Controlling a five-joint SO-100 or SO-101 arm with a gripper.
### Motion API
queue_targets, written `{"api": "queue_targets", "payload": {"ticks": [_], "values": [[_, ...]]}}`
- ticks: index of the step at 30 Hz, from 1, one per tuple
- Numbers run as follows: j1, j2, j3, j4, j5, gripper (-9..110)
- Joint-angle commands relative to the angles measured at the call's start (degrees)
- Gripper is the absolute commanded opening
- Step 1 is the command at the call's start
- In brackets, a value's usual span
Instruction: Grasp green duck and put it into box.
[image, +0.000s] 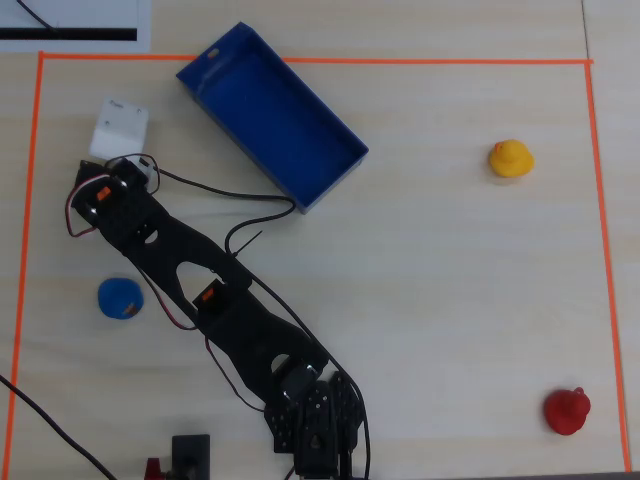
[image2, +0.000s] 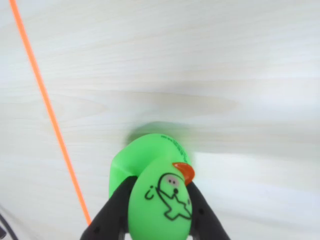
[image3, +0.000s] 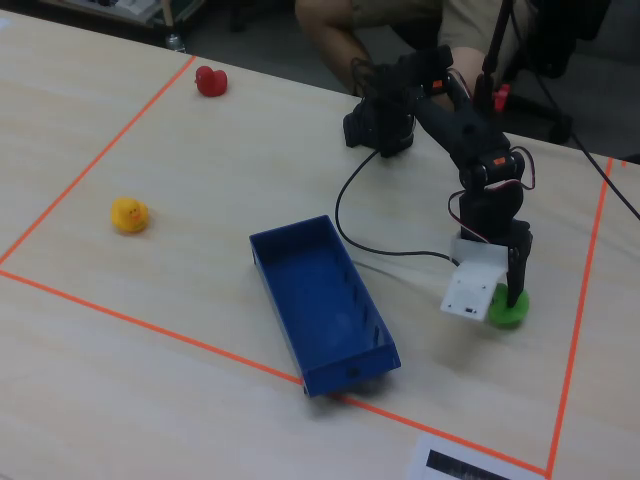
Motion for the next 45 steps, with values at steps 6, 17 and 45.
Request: {"api": "queue_targets", "payload": {"ticks": [6,17,45], "values": [[9.5,7.7,-25.7,23.0,-6.9,0],[17.5,24.3,-15.6,28.7,-20.6,0],[36.9,20.8,11.9,2.1,-32.3,29]]}}
